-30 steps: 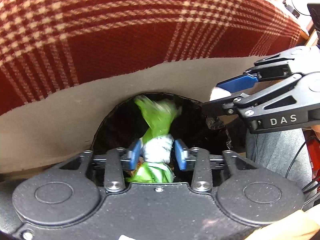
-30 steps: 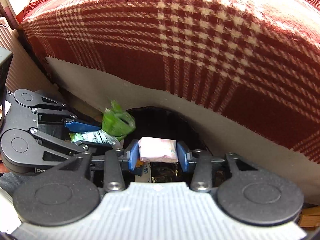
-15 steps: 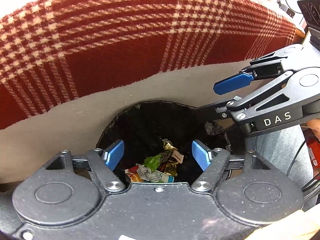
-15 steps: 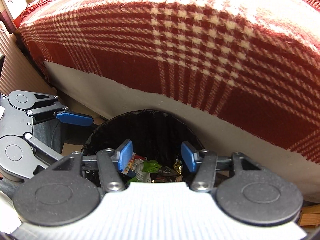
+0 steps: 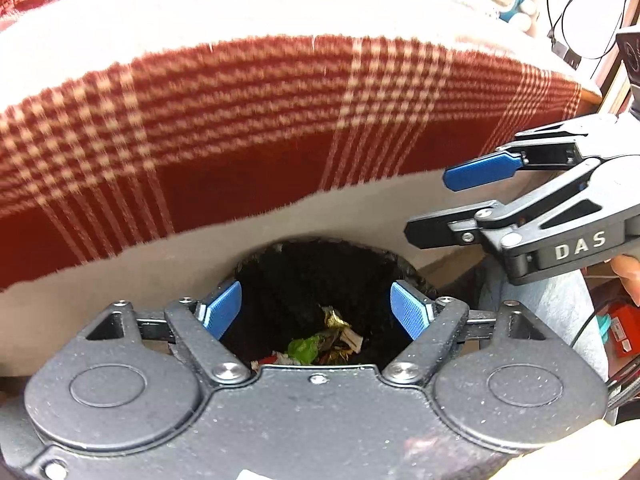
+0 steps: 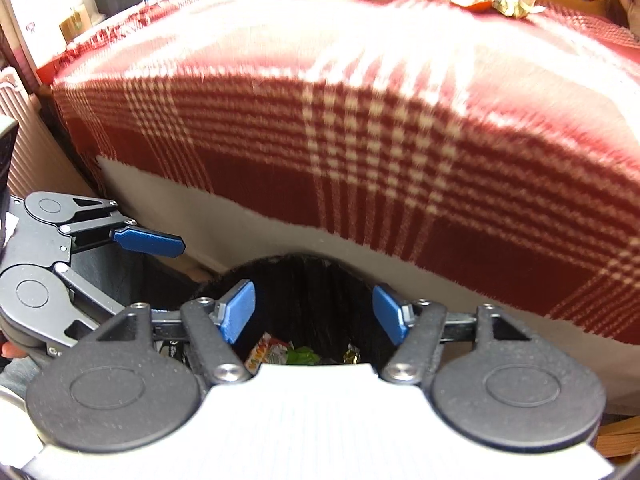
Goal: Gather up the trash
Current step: 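Raise both grippers back over the blanket toward the white tissue, then grasp the white tissue with the left gripper while the right grasps the orange peel piece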
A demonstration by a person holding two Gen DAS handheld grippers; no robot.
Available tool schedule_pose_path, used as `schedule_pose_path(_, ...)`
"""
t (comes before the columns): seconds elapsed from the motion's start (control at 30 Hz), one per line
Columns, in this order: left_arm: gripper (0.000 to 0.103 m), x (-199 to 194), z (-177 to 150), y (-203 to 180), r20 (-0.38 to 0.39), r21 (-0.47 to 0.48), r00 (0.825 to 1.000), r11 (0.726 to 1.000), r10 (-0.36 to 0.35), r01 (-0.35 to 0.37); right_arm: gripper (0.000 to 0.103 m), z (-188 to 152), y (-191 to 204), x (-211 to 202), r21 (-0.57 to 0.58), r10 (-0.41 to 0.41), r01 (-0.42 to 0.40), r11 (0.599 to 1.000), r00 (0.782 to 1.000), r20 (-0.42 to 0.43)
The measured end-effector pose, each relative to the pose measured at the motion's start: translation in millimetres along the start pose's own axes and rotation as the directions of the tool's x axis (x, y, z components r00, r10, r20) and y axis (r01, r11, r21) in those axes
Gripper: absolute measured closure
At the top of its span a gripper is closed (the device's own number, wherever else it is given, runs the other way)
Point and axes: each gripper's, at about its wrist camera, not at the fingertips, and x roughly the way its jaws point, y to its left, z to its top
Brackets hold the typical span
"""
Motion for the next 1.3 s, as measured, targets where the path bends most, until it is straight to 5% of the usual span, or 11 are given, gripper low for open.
schedule_pose_path(0.33, 0.022, -47, 32, 4, 0.137, -0.015, 0.991, 1.0, 0.002, 0.0, 0.022, 16, -2, -46, 0.011, 0.004, -0.006, 1.0, 0.987, 0.16)
schedule_pose_path(0.5, 0.015, -76, 62, 13, 0.266, -0.031, 0.963, 0.999, 0.031, -0.023, 0.019, 40, -9, -68, 0.005, -0.012, 0.011, 1.0, 0.961, 0.276)
schedule_pose_path(0.7, 0.01, -87, 110, 32, 0.364, -0.094, 0.923, 0.991, 0.123, -0.095, 0.019, 77, -25, -72, 0.032, -0.147, 0.146, 0.989, 0.918, 0.367)
schedule_pose_path(0.93, 0.01, -55, 166, 59, 0.4, -0.192, 0.899, 0.975, 0.181, -0.111, 0.026, 115, -56, -55, 0.084, -0.232, 0.216, 0.973, 0.896, 0.378)
schedule_pose_path(1.17, 0.018, 7, 219, 60, 0.359, -0.203, 0.913, 0.971, 0.193, -0.125, 0.047, 148, -84, -8, 0.119, -0.242, 0.215, 0.969, 0.92, 0.309)
schedule_pose_path(1.3, 0.029, 40, 246, 61, 0.312, -0.207, 0.922, 0.964, 0.229, -0.17, 0.048, 165, -95, 18, 0.114, -0.26, 0.236, 0.965, 0.92, 0.295)
